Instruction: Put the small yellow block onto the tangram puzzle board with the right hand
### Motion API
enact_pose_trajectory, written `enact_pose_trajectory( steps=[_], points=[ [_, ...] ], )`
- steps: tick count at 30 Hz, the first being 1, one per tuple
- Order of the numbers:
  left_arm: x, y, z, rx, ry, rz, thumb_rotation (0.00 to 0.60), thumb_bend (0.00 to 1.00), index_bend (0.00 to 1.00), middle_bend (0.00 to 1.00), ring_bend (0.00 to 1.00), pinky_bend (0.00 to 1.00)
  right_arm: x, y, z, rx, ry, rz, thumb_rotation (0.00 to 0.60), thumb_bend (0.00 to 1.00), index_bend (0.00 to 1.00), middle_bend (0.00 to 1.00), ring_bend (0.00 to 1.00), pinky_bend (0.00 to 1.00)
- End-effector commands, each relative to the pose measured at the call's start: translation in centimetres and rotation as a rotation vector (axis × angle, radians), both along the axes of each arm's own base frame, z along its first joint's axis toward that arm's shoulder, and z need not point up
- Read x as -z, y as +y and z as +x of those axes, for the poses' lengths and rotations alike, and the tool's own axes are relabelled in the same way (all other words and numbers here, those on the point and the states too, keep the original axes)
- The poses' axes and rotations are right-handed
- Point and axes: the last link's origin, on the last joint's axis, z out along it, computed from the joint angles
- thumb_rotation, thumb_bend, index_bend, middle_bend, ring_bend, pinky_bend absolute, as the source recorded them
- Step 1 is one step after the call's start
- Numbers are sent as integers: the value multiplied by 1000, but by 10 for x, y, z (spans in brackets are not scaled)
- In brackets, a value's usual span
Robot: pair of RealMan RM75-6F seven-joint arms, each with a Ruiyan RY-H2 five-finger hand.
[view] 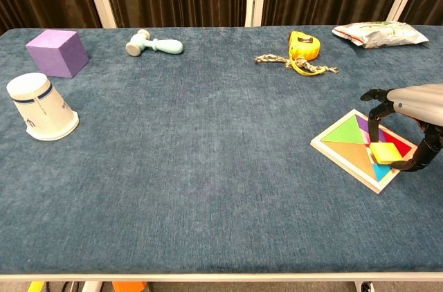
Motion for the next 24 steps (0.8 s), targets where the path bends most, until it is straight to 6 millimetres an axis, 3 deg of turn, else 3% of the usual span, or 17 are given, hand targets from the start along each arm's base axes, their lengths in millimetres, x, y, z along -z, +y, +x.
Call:
enact_pose_trajectory(
  steps=[1,12,24],
  points=[
    [0,0,0,-1,0,0,600,0,60,36,0,49,1,0,-1,1,1,0,600,195,524,0,0,0],
    [2,-3,-5,-20,0,-8,600,0,60,35,0,49,5,-3,-2,14,-5,-3,600,196,512,0,0,0],
    [0,-4,-5,-15,1,-1,600,0,60,36,0,50,1,-3,-1,16,-17,7,600,176,232,0,0,0]
  ],
)
